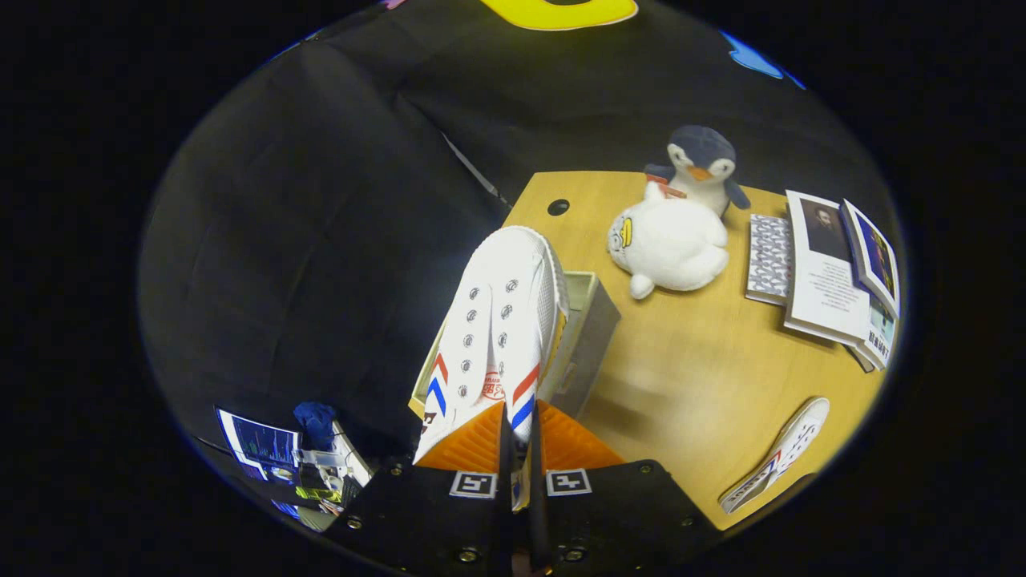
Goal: Open the storage box then place both shoes into the box .Put the left shoe in first, then the right shoe, with the right side of both shoes facing outward in a uniform manner.
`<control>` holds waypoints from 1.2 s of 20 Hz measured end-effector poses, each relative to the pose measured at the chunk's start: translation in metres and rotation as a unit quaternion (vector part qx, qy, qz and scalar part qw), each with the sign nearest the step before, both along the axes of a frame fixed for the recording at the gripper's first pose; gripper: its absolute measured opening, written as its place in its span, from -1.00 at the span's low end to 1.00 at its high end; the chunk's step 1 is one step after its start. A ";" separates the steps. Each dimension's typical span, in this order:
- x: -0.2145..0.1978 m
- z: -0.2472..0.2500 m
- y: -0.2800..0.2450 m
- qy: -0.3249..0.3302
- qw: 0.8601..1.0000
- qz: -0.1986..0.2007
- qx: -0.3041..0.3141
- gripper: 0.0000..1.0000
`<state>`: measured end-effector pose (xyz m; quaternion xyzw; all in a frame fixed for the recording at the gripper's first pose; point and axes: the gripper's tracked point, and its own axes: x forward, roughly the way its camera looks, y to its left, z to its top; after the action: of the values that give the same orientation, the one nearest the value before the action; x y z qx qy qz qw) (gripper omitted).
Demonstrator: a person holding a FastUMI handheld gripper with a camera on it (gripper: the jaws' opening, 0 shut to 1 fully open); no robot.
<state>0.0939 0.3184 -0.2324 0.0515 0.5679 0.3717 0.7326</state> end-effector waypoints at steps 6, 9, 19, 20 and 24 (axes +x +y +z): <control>-0.007 -0.031 0.064 0.006 0.998 0.041 -0.038 -0.83; -0.011 -0.051 0.078 -0.002 0.996 0.058 -0.074 -0.83; 0.009 -0.059 0.096 -0.037 0.993 0.065 -0.092 0.71; 0.011 -0.050 0.095 -0.039 0.993 0.064 -0.086 0.75; 0.018 -0.029 0.075 -0.046 0.995 0.058 -0.074 0.75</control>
<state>0.1118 0.3939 -0.2612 -0.0528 0.5616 0.3722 0.7371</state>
